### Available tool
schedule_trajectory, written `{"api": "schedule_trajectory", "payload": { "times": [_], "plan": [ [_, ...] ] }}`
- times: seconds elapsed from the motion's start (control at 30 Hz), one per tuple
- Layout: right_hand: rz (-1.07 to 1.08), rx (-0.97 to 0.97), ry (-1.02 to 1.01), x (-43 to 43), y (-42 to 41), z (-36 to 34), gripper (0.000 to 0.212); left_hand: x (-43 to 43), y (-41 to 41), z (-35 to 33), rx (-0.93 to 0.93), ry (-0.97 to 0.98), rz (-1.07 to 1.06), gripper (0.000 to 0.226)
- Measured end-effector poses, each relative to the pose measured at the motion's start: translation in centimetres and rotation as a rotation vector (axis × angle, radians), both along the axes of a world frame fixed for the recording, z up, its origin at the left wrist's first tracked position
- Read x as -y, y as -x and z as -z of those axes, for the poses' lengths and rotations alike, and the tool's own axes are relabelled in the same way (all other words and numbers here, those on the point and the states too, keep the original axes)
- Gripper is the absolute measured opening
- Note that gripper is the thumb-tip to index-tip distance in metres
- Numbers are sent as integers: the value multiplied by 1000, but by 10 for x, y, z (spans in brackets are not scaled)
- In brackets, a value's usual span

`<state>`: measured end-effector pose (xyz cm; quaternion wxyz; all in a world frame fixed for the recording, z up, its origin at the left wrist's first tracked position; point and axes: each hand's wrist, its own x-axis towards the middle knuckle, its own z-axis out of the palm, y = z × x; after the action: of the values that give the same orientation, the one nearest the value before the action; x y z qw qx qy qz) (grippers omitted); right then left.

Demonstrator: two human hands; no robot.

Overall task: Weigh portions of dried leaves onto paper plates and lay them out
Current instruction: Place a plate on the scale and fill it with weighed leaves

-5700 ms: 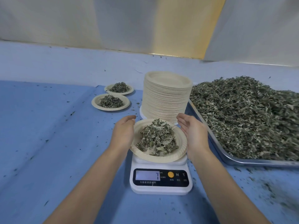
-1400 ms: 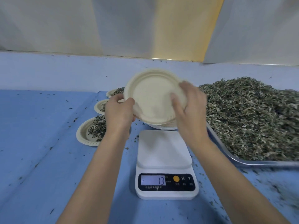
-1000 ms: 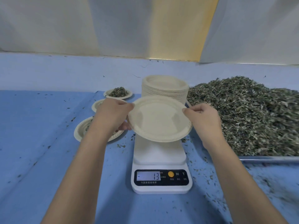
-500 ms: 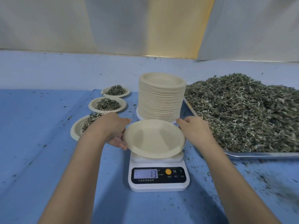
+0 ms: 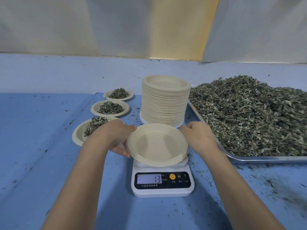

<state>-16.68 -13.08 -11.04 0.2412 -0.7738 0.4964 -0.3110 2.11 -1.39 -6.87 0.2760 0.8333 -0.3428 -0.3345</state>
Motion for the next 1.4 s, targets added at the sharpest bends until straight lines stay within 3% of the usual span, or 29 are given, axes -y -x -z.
{"api": "schedule_trajectory", "payload": {
  "times": [0.2,0.3,0.43,0.6,0.73,0.87,0.93,1.03,1.13,1.23,1.4],
  "plan": [
    [14,8,14,2,1,2,47,-1,1,0,7,6,-15,33],
    [81,-26,116,1,5,0,39,1,1,-2,169,50,-47,42],
    [174,40,230,3,19,-7,18,4,12,-7,437,319,-78,37],
    [210,-128,344,21,57,-7,29,17,61,-17,384,586,53,29],
    [103,-353,224,48,94,-6,47,38,104,-12,305,640,190,31],
    [29,-736,-202,59,112,-1,72,54,133,-6,222,660,281,30],
    [3,-805,-307,60,117,-3,83,61,142,-6,170,680,274,28],
    [51,-782,-207,54,121,-14,96,65,152,-7,124,715,260,21],
    [75,-951,-233,50,122,-30,102,66,157,-7,108,732,266,21],
    [1,-1092,-317,50,118,-38,94,67,157,-5,89,723,270,21],
    [-84,-970,-308,54,103,-26,84,65,157,-3,64,701,284,21]
  ]
}}
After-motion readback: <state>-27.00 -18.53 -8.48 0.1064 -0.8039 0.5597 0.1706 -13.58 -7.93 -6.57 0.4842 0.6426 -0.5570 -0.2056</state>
